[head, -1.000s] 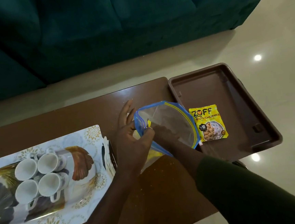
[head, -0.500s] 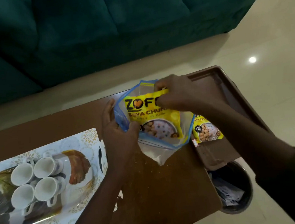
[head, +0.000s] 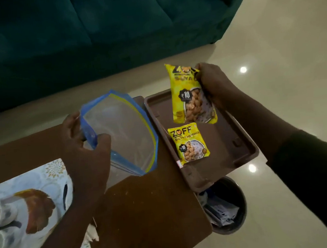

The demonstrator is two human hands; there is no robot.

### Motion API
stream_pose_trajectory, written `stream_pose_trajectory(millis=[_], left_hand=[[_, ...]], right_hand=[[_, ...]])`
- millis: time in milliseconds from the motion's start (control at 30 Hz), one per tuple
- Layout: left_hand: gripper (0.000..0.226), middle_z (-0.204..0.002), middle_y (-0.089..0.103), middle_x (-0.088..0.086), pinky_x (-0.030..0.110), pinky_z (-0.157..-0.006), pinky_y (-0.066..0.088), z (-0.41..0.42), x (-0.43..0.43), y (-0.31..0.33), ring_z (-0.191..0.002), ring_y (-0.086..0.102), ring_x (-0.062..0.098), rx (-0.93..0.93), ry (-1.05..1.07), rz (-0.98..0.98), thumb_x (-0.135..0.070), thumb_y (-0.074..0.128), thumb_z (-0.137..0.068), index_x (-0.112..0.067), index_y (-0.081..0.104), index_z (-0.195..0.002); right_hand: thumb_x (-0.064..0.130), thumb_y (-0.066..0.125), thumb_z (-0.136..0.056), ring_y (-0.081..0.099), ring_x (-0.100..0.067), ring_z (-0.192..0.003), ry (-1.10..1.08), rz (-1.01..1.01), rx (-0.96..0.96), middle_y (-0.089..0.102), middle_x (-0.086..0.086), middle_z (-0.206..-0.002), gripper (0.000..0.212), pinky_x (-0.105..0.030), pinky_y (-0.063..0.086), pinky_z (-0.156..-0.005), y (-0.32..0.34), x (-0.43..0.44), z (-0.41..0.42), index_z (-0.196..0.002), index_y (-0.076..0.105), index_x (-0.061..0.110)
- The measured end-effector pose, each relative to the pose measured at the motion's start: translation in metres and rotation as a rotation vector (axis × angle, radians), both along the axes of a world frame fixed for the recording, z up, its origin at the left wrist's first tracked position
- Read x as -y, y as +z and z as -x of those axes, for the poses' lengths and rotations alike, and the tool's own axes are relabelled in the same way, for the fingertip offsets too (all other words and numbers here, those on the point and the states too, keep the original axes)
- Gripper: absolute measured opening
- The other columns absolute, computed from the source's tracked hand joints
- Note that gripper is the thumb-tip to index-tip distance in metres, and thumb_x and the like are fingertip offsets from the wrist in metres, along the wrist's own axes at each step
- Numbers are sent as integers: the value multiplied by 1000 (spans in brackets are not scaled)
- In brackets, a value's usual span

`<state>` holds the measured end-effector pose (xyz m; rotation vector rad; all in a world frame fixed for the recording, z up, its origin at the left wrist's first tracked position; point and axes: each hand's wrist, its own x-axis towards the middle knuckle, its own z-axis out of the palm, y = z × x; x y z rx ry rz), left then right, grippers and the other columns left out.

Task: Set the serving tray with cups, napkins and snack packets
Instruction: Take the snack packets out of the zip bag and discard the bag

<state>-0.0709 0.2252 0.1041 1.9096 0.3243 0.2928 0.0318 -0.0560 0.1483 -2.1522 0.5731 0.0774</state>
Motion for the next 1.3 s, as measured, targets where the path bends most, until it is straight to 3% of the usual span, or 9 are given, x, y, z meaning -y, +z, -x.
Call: stream_pose_trajectory(millis=[100, 233, 433, 633, 800, 933, 1067, 1233, 1300], left_hand=[[58, -127, 62, 9, 1, -66, 46, -3, 9, -1, -99, 62, 8, -5, 9, 23, -3, 63, -83, -12, 46, -138], [64, -127, 64, 12, 18, -75, 49, -5, 21, -4, -105, 65, 23, -20, -1, 10, -19, 60, -76, -14, 46, -138], [59, -118, 64, 19, 16, -69, 48, -12, 15, -12, -100, 66, 34, -56, -22, -66, -28, 55, -73, -13, 50, -130], [55, -123, 61, 19, 42, -87, 54, -15, 24, -12, -107, 63, 35, -45, -25, -109, -30, 54, -72, -17, 54, -126], [56, -125, 60, 18, 52, -91, 53, -20, 30, -10, -109, 62, 36, -38, -38, -146, -32, 52, -73, -14, 56, -127], [64, -121, 63, 14, 48, -87, 55, -24, 32, -7, -104, 65, 31, -46, -19, -120, -37, 52, -70, -13, 53, -129], [62, -120, 63, 15, 22, -77, 53, -24, 34, -8, -101, 65, 24, -39, -62, -64, -33, 53, -72, -10, 53, -129], [57, -127, 62, 20, 42, -88, 56, -25, 40, -13, -106, 66, 31, -146, -62, 163, -19, 57, -79, -7, 50, -135], [48, -115, 68, 18, 32, -76, 56, -28, 44, -8, -90, 67, 21, -178, -33, 276, -12, 58, -82, -1, 53, -129]], right_hand=[[6, 46, -68, 56, -30, -80, 136, 176, -133, 57, -8, -69, 15, -30, 36, -63, -27, 32, 3, -70, 60, 11], [17, 50, -77, 57, -41, -105, 251, 449, -308, 62, -26, -115, 36, -35, 42, -77, -74, 71, 20, -108, 66, 7], [11, 54, -77, 60, -43, -100, 100, 456, -391, 65, -28, -106, 26, -34, 44, -76, -128, 104, 43, -99, 67, 7], [6, 55, -73, 63, -39, -92, 147, 480, -335, 64, -24, -99, 26, -31, 43, -67, -153, 107, 42, -99, 58, 8], [1, 56, -73, 48, -41, -121, 87, 570, -275, 48, -24, -130, 47, -44, 47, -88, -168, 102, 59, -118, 43, 1], [-2, 52, -73, 45, -41, -120, 8, 561, -186, 43, -20, -132, 50, -45, 46, -85, -173, 102, 72, -122, 40, 3], [2, 51, -77, 46, -39, -117, -12, 521, -163, 42, -19, -132, 40, -44, 46, -82, -172, 95, 82, -116, 42, 4], [-3, 57, -74, 50, -34, -116, -29, 300, 102, 47, -16, -129, 55, -36, 44, -88, -144, 53, 90, -127, 46, 6], [-5, 62, -72, 47, -31, -124, 84, 182, 72, 47, -13, -136, 71, -43, 44, -99, -129, 20, 103, -138, 41, 9]])
